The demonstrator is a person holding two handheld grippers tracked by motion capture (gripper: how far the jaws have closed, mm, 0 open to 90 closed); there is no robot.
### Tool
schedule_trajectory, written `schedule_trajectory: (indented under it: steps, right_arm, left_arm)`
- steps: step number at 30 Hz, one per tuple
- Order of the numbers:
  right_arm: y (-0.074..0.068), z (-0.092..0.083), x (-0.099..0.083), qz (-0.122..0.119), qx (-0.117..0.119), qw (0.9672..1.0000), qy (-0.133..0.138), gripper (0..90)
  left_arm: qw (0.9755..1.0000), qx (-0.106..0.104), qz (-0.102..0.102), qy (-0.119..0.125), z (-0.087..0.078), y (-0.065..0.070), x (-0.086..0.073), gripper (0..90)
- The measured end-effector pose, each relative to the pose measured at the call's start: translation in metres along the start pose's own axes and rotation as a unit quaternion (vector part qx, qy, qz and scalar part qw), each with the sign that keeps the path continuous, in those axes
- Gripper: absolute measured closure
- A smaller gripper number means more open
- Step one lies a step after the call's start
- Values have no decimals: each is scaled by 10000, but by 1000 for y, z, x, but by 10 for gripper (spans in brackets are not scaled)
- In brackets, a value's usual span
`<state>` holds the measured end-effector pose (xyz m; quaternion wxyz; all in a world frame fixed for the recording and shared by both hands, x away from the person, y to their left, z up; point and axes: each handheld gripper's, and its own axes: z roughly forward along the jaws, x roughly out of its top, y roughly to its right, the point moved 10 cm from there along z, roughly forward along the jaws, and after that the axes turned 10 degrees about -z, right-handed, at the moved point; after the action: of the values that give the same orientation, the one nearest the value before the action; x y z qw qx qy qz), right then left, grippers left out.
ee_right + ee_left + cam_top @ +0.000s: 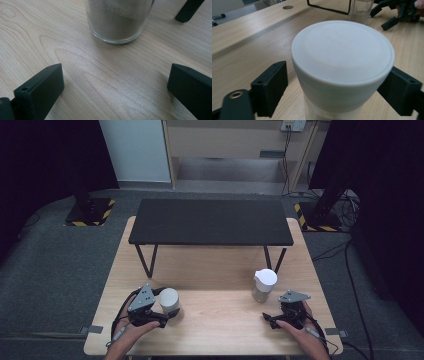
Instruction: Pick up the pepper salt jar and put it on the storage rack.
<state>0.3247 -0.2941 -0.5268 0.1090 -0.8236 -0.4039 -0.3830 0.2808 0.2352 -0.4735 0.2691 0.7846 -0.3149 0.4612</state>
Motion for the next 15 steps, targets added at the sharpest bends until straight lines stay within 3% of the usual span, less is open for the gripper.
schedule_trajectory:
  steps: [7,15]
  right_arm:
    - [0,0,0,-2,-1,10000,1,15]
    - [0,0,0,-7,-1,10000,2,15]
  left_arm:
    - [9999,-94,31,-42,3,0,-1,326]
    - [9999,-138,-47,-3,2,-1,-1,333]
